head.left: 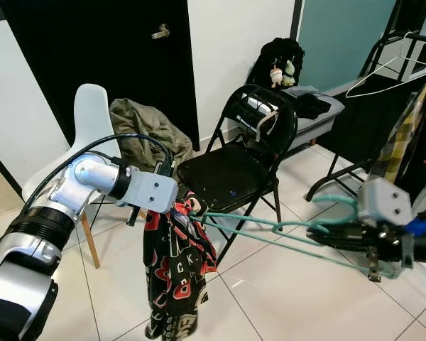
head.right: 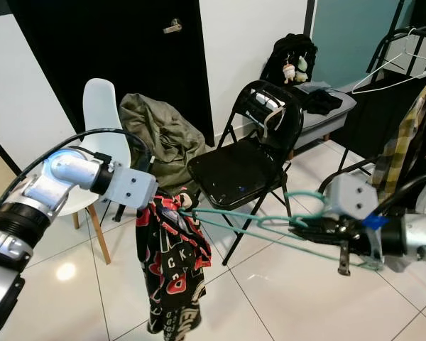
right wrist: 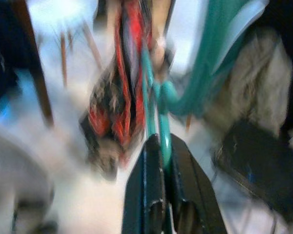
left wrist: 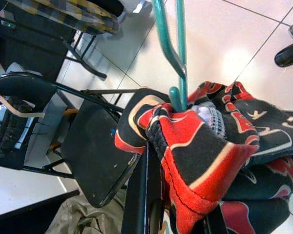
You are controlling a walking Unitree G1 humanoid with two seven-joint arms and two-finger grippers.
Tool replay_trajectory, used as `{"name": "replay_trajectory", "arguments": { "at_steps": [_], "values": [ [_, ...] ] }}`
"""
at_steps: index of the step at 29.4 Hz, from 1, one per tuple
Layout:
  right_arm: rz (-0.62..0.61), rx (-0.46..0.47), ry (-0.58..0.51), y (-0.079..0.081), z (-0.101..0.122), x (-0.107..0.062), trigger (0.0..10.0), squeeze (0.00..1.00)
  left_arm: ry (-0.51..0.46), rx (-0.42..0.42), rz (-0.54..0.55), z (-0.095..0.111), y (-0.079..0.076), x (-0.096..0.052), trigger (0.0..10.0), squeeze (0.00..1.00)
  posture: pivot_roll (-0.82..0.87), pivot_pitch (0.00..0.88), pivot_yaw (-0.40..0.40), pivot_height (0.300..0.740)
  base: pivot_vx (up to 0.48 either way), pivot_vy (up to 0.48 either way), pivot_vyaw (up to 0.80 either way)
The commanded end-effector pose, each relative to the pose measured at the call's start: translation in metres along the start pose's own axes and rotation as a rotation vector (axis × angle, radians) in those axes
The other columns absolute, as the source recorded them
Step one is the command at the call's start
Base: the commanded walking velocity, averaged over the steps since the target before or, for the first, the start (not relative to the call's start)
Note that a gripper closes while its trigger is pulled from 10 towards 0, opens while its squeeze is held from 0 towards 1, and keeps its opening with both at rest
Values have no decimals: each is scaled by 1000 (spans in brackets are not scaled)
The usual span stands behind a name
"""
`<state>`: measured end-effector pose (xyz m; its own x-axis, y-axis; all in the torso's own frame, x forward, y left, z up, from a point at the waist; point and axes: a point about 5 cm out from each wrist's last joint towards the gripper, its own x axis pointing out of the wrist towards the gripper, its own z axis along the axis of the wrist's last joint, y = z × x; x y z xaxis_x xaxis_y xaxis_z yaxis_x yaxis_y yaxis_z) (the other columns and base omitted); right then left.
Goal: Hang hanger
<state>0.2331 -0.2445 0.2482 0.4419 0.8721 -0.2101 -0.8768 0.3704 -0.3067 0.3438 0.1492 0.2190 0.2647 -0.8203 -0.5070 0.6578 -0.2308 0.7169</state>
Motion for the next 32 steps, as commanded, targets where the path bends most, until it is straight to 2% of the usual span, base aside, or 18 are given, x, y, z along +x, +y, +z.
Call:
{"name": "replay_trajectory", "arguments": {
  "at_steps": [1, 3, 5, 7, 8, 10, 14, 16, 18, 19, 21, 23, 25, 26, 28, 30, 31, 32],
  "values": [
    [-2, -20, -139, 0, 19, -3, 10000, 0, -10, -4, 16, 2, 3, 3, 10000, 0, -105, 0, 99, 740, 0, 0, 0],
    [-52, 3, -271, -1, 23, -10, 10000, 0, -23, -8, 43, 5, 10, 1, 10000, 0, -99, 0, 102, 740, 0, 0, 0],
    [-52, 3, -271, -1, 23, -10, 10000, 0, -23, -8, 43, 5, 10, 1, 10000, 0, -99, 0, 102, 740, 0, 0, 0],
    [-124, 16, -383, -3, 24, -17, 10000, 0, -61, -13, 100, 12, 25, -4, 10000, 0, -92, 0, 105, 740, 0, 0, 0],
    [-124, 16, -383, -3, 24, -17, 10000, 0, -61, -13, 100, 12, 25, -4, 10000, 0, -92, 0, 105, 740, 0, 0, 0],
    [-174, 23, -413, -2, 20, -17, 10000, 0, -97, -6, 151, 20, 40, -9, 10000, 0, -94, 0, 112, 740, 0, 0, 0],
    [-231, 18, -420, -3, 17, -15, 10000, 0, -119, 6, 185, 26, 50, -12, 10000, 0, -96, 0, 116, 740, 0, 0, 0],
    [-322, 20, -533, -11, 25, -12, 10000, 0, -161, 3, 212, 33, 58, -11, 10000, 0, -101, 0, 121, 740, 0, 0, 0],
    [-396, 65, -737, -19, 36, -4, 10000, 0, -221, -6, 255, 43, 68, -9, 10000, 0, -100, 0, 121, 740, 0, 0, 0],
    [-396, 65, -737, -19, 36, -4, 10000, 0, -221, -6, 255, 43, 68, -9, 10000, 0, -100, 0, 121, 740, 0, 0, 0],
    [-495, 153, -991, -30, 45, 0, 10000, 0, -288, -25, 284, 53, 77, -5, 10000, 0, -94, 0, 126, 740, 0, 0, 0],
    [-495, 153, -991, -30, 45, 0, 10000, 0, -288, -25, 284, 53, 77, -5, 10000, 0, -94, 0, 126, 740, 0, 0, 0],
    [-567, 238, -1172, -40, 49, 1, 10000, 0, -329, -35, 295, 60, 82, -3, 10000, 0, -94, 0, 126, 740, 0, 0, 0],
    [-567, 238, -1172, -40, 49, 1, 10000, 0, -329, -35, 295, 60, 82, -3, 10000, 0, -94, 0, 126, 740, 0, 0, 0],
    [-553, 347, -1287, -48, 53, 20, 10000, 0, -369, -51, 322, 67, 89, 1, 10000, 0, -89, 0, 119, 740, 0, 0, 0],
    [-553, 347, -1287, -48, 53, 20, 10000, 0, -369, -51, 322, 67, 89, 1, 10000, 0, -89, 0, 119, 740, 0, 0, 0],
    [-536, 382, -1312, -49, 56, 29, 10000, 0, -379, -56, 332, 70, 92, 3, 10000, 0, -89, 0, 119, 740, 0, 0, 0],
    [-536, 382, -1312, -49, 56, 29, 10000, 0, -379, -56, 332, 70, 92, 3, 10000, 0, -89, 0, 119, 740, 0, 0, 0]
  ]
}}
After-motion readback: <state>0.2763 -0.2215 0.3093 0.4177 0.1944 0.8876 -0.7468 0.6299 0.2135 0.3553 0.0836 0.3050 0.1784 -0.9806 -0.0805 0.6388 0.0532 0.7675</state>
